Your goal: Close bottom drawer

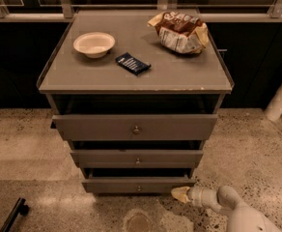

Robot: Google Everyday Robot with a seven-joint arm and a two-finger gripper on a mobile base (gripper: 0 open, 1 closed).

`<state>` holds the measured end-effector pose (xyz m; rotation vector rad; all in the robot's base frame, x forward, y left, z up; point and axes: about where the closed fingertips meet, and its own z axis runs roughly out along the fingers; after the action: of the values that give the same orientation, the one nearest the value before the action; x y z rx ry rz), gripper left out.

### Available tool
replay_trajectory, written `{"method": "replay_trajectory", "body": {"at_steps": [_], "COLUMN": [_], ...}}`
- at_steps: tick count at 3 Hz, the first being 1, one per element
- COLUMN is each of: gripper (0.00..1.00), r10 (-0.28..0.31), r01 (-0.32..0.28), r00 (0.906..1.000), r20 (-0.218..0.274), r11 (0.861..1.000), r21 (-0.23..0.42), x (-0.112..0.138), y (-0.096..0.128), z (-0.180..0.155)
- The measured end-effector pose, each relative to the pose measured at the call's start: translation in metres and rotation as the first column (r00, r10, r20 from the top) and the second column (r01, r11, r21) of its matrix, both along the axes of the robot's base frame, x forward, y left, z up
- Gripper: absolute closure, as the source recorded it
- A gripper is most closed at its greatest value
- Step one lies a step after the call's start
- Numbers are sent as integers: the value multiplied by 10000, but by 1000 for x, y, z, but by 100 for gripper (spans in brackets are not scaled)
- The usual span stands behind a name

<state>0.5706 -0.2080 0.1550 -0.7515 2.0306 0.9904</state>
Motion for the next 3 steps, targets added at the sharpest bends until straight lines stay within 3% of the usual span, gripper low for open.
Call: {"method": "replay_trajectory", "body": {"at_steps": [1, 3], "gripper": [100, 100], "r10": [-1, -112], "r01": [1, 119], "r00": [10000, 9993], "r20": [2, 347], "r11": [10000, 9997], "r21": [-2, -200], "x": [0, 23], "y": [0, 5], "z": [0, -3]}}
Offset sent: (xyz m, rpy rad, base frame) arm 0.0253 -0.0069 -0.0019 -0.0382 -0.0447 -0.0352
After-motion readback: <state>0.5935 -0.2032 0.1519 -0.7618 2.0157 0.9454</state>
